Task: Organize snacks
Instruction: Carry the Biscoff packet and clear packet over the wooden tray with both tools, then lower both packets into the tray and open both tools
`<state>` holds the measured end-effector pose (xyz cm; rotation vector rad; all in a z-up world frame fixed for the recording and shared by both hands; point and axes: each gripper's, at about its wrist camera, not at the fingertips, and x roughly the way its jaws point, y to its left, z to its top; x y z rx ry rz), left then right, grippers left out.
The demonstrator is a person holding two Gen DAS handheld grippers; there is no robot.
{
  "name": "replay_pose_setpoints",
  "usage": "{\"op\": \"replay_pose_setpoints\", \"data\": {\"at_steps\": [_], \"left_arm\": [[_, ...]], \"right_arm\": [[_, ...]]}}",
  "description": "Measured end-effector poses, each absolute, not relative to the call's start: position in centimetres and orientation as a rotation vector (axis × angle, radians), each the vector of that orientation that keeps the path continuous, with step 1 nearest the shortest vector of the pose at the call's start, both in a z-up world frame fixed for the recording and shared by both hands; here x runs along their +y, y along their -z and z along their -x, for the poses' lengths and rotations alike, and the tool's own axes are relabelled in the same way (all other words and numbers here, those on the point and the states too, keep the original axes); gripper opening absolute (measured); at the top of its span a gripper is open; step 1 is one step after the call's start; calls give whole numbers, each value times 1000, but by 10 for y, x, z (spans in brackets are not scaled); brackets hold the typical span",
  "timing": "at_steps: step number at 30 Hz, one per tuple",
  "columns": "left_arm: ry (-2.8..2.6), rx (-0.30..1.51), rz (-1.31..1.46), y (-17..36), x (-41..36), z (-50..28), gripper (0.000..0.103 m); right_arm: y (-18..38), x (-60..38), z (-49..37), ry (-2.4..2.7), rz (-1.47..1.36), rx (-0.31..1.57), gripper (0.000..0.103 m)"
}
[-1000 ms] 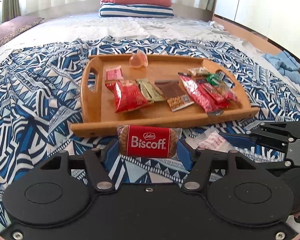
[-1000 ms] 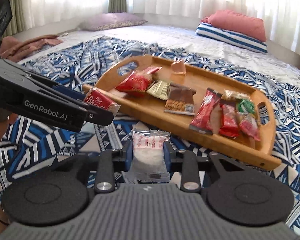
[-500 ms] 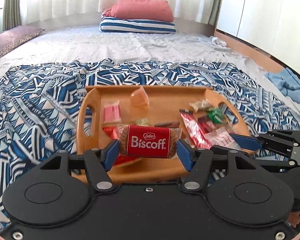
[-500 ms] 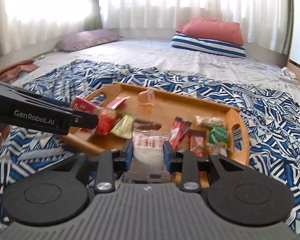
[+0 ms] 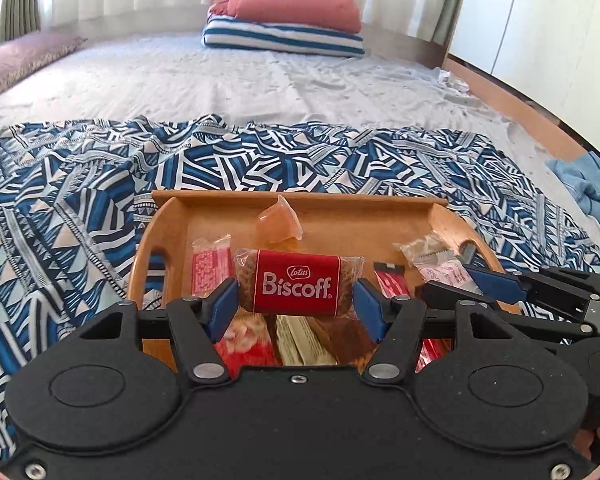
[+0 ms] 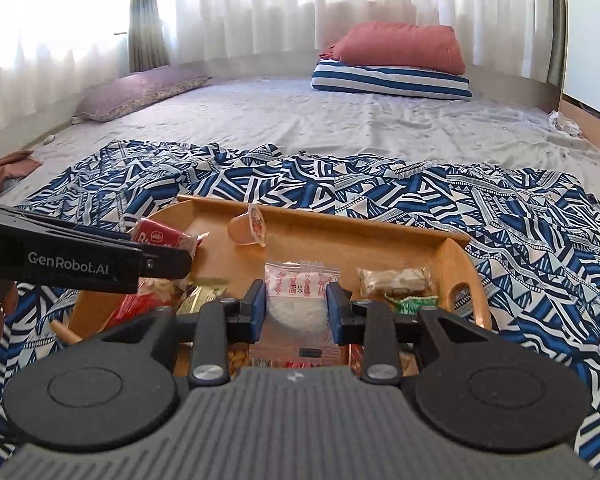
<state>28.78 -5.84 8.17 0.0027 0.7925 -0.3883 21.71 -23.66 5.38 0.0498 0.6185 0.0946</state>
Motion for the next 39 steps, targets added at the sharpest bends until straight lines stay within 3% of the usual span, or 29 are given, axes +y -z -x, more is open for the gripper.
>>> {"op": "replay_pose_setpoints", "data": {"at_steps": [22,39], "left_arm": [[298,872,36,-37,-73,-355,61],[296,879,-8,-22,-83,-368,61]], "right_arm": [[-32,-260,-310,-8,-147,708,39],[-11,-256,-331,-6,-110,764,39]]}}
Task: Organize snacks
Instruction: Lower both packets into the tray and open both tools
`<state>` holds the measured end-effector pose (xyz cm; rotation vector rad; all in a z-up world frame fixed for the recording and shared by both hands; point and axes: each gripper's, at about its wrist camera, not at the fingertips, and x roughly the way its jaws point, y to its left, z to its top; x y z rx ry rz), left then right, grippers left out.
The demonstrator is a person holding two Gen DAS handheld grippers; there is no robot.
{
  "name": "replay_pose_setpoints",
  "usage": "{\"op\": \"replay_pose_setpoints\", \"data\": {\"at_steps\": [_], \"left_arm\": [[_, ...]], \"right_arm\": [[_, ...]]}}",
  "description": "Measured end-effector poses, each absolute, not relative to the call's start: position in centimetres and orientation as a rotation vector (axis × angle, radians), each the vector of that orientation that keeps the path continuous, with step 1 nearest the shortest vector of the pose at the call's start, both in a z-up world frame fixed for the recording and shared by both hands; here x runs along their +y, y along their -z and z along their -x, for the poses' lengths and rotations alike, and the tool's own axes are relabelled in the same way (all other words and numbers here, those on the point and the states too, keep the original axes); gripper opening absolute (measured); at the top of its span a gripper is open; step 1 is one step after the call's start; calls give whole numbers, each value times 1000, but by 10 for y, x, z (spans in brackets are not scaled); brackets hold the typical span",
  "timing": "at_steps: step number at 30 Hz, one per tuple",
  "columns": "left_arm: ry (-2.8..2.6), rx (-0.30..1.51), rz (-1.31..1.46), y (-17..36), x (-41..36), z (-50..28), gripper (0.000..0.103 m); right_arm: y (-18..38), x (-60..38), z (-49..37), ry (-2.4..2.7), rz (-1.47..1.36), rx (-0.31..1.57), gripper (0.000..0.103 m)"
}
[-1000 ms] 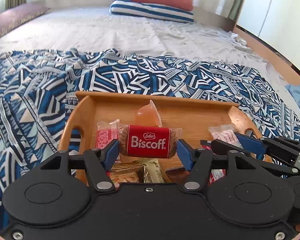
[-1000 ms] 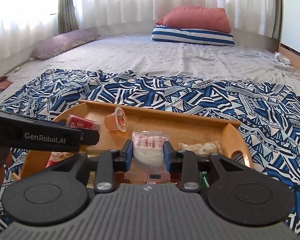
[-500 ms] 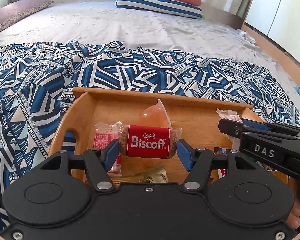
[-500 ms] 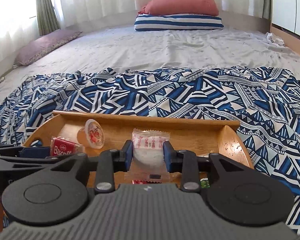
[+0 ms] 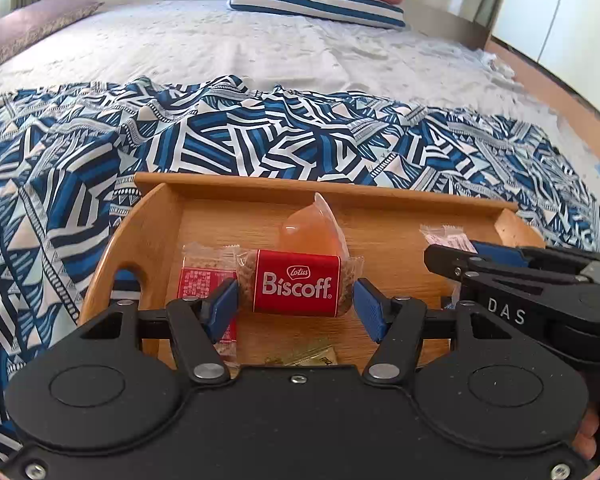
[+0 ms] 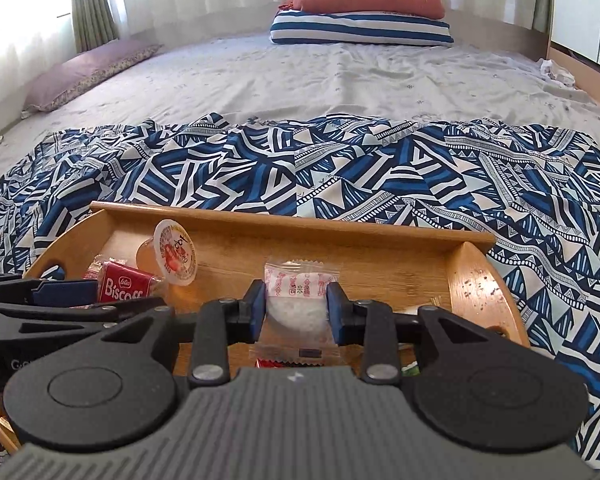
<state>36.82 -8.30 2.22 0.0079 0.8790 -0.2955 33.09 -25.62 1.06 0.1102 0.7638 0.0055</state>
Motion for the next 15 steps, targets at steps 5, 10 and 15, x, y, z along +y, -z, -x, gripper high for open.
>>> {"op": "replay_pose_setpoints", "data": {"at_steps": [5,10,15], "left_arm": [[294,879,-13,-22,-83,-370,61],[293,876,-23,-21,-84,-371,61],[297,866,-45,-20,-86,-370,61]], "right_arm": [[-8,-257,-335,-7,-117,770,39],[-7,-259,-338,-5,-126,773,39],[-5,-260,-342,-8,-127,772,39]]}}
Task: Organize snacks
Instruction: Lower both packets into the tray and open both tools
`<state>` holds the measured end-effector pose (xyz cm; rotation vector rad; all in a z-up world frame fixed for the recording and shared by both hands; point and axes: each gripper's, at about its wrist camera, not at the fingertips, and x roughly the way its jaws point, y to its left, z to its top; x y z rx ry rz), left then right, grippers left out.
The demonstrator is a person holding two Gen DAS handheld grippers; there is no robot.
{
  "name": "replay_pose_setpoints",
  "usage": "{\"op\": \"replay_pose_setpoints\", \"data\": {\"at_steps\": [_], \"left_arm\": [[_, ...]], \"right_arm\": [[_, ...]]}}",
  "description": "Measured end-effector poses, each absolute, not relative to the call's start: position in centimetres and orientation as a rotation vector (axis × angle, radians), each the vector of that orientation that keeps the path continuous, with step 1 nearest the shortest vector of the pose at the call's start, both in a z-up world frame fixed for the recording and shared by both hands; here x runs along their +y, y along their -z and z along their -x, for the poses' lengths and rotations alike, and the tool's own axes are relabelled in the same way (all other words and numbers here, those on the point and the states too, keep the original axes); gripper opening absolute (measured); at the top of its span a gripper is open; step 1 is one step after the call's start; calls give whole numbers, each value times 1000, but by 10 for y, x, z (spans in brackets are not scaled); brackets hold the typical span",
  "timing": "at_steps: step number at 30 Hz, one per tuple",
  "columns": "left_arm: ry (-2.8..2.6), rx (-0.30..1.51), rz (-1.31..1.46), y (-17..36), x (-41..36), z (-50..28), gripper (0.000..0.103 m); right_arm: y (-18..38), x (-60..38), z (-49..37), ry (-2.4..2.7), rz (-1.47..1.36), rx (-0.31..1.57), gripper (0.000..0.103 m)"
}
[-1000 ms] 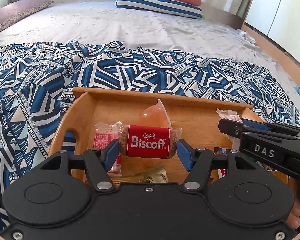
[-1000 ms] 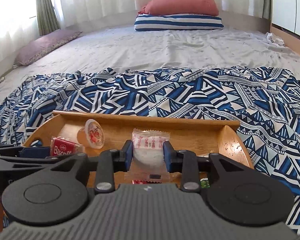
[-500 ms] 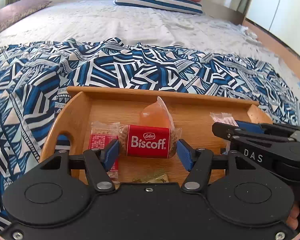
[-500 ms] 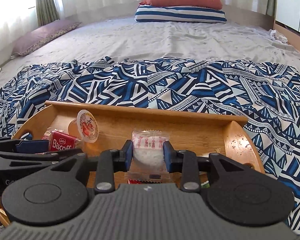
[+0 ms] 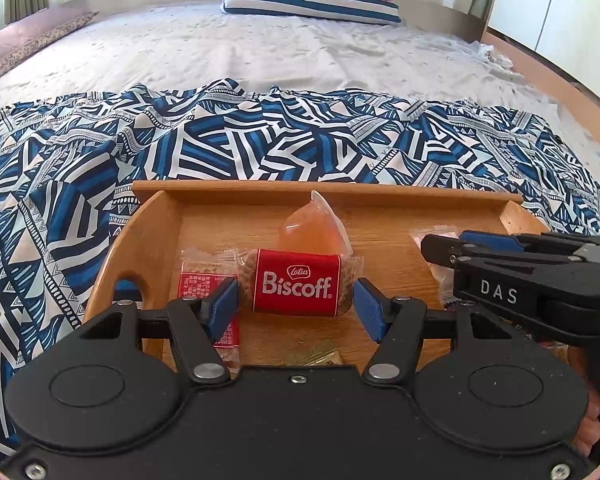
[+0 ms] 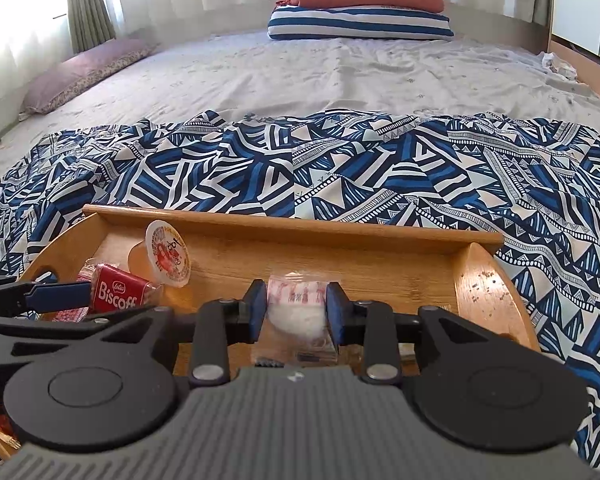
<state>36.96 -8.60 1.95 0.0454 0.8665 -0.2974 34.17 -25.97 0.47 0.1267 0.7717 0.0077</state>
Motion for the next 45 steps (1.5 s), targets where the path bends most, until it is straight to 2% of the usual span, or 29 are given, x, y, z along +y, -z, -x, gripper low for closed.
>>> {"op": "replay_pose_setpoints", "data": {"at_steps": [6,22,24,32,45], "left_arm": [[301,857,-74,-19,-89,-368,61],[289,852,-98,-18,-92,-367,62],[286,852,-99,-18,-92,-367,63],[263,855,-111,-18,-91,-365,71],[262,858,-94,-26,-89,-355,84]], "right_arm": [[-2,-256,-342,-8,-103,763,35],[-2,-257,-340,-18,-97,765,36],[-3,-259,-339,-18,-108,760,47],[-8,-261,-331,-25,-131,732,48],[-20,-260,-320,-22,-131,713,60]]}}
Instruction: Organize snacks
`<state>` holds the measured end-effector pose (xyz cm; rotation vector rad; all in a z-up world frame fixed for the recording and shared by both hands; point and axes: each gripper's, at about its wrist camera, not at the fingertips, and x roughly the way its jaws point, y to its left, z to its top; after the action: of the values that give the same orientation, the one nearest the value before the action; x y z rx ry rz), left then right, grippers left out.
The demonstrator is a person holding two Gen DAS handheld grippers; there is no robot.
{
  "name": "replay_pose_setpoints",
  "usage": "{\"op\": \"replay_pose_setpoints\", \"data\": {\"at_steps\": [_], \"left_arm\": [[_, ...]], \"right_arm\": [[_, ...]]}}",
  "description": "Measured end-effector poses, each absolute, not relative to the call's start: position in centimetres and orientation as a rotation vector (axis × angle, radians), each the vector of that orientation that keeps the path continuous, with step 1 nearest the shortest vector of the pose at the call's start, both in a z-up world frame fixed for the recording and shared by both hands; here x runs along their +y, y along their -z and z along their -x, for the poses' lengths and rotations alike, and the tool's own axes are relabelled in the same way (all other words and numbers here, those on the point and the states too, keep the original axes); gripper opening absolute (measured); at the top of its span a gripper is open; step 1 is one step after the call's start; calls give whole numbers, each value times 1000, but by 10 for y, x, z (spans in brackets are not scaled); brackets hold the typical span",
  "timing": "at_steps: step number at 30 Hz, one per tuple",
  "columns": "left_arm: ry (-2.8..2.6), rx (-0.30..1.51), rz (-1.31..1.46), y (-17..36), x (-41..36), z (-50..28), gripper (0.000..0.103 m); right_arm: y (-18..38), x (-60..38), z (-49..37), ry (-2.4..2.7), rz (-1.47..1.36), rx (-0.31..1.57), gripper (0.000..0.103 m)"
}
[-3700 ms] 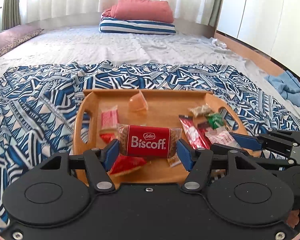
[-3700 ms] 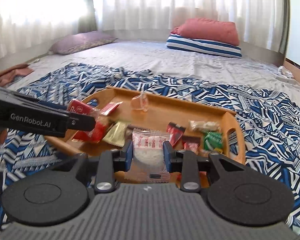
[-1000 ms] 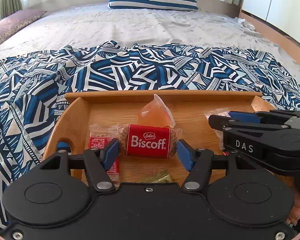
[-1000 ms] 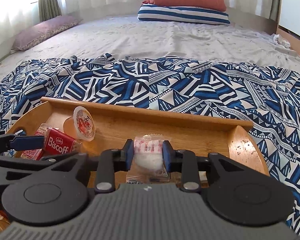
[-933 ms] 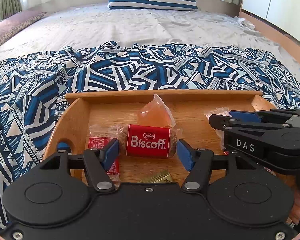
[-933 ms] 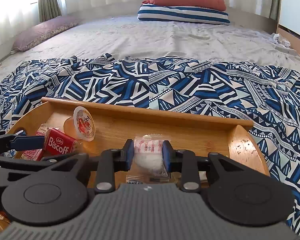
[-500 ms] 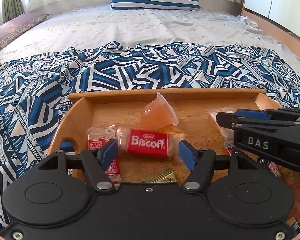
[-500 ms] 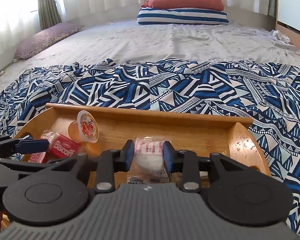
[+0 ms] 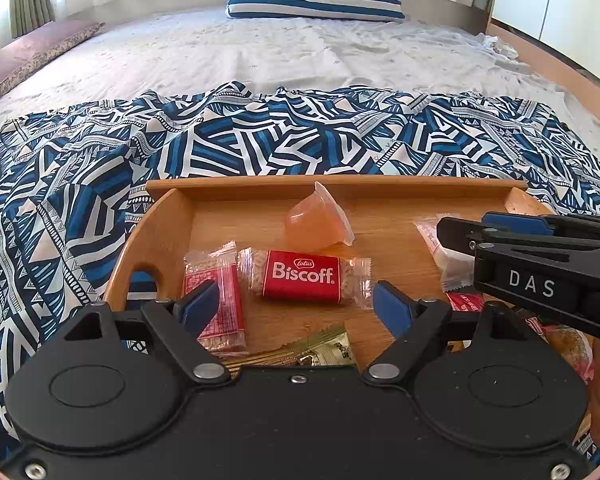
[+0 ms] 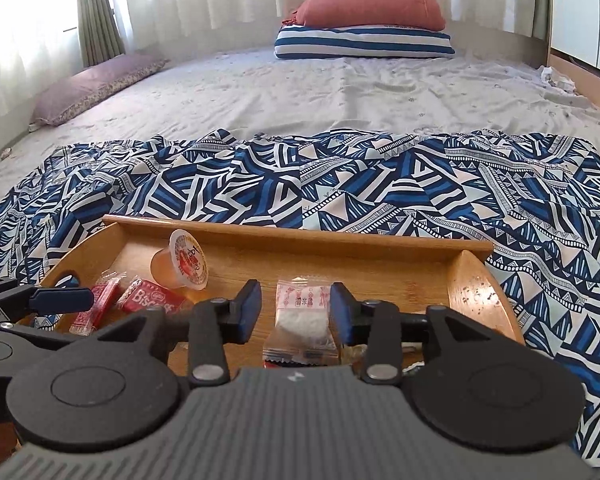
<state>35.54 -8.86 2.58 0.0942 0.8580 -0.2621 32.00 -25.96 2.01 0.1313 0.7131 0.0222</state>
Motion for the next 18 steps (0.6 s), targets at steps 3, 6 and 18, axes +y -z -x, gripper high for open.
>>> {"op": "replay_pose_setpoints", "data": {"at_steps": [3,6,18], "left_arm": [[258,855,-95,-28,-87,-352,85],[255,851,-98,-30,-87,-349,86],[237,865,-81,-35,-83,-342,96]], "right_arm": [[-22,-261,-316,-20,-139,710,63],[-23,-262,-313,-18,-141,711,66],[-28,-268,-300,-6,-169,699,89]]}}
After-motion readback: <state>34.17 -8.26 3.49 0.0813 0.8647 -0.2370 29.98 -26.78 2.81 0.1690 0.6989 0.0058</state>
